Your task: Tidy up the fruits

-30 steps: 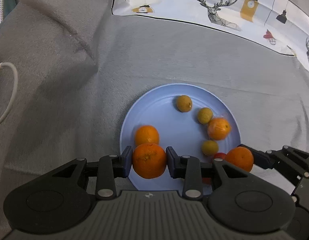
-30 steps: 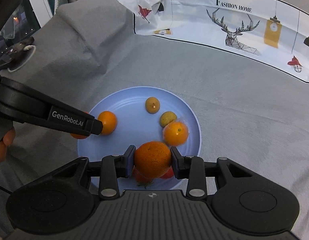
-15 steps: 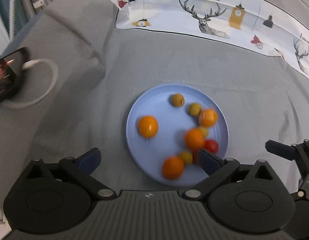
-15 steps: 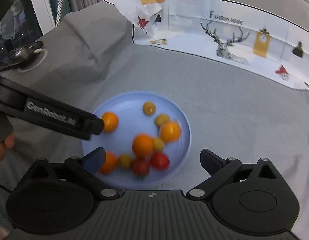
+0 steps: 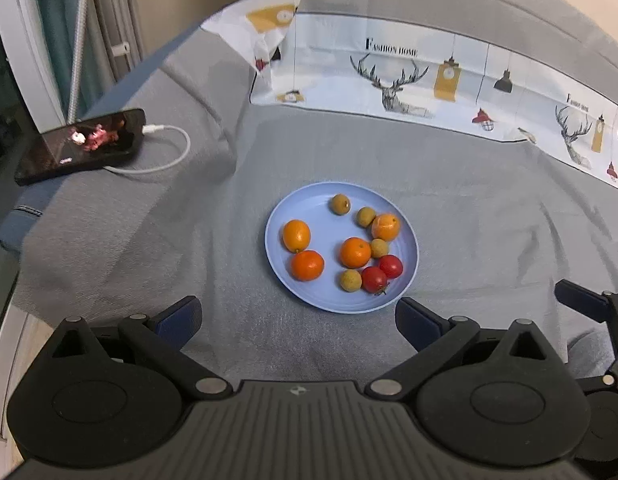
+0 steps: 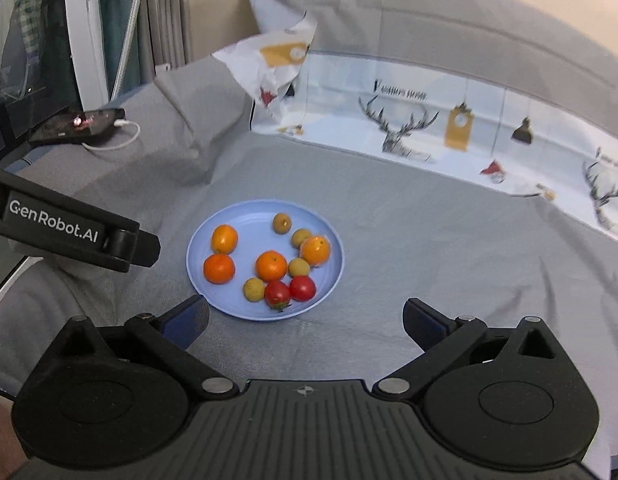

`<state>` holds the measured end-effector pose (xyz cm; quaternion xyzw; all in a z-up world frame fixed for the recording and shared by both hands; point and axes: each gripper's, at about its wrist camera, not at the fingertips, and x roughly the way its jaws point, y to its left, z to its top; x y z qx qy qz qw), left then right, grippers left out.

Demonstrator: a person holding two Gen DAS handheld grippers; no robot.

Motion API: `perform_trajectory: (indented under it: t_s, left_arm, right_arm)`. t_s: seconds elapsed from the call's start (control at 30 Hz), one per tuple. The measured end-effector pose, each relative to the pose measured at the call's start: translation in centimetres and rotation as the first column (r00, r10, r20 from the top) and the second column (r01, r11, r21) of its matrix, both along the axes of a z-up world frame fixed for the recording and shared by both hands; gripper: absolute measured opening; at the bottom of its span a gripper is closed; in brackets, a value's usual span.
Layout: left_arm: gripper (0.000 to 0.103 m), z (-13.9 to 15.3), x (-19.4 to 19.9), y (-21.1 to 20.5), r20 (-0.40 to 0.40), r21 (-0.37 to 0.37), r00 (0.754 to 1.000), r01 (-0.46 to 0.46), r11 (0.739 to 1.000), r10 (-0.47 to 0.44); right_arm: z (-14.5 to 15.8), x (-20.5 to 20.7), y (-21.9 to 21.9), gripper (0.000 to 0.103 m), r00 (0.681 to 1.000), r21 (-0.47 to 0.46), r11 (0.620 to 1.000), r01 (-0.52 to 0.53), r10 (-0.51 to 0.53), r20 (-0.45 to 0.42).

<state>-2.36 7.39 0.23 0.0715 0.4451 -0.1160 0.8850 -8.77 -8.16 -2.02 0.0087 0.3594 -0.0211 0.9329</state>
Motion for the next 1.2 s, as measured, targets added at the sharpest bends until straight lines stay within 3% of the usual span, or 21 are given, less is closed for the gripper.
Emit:
perform_trajectory:
  t_s: [0.47, 0.73, 1.2]
  left_arm:
    - [0.103, 1.7, -4.6, -0.3, 0.077, 0.024, 0.997, 0.007, 1.0, -0.008]
    - [0.103, 1.6, -5.7, -1.6, 0.118, 0.167, 0.993, -0.013, 0.986, -0.007]
    - [0.103, 1.8, -5.5, -0.6, 0.088, 0.083, 0.996, -0.007, 0.997, 0.0]
  right_arm:
    - [2.4, -4.8, 0.4, 0.102, 0.994, -0.023, 0.999, 0.028, -0.025, 0.11]
    - [2.8, -6.2, 0.0, 0.102, 0.989, -0.017, 0.998, 0.061, -0.059, 0.135]
    - [2.8, -6.4, 0.4, 0.102, 0.99, -0.032, 0.998, 0.059, -0.055, 0.133]
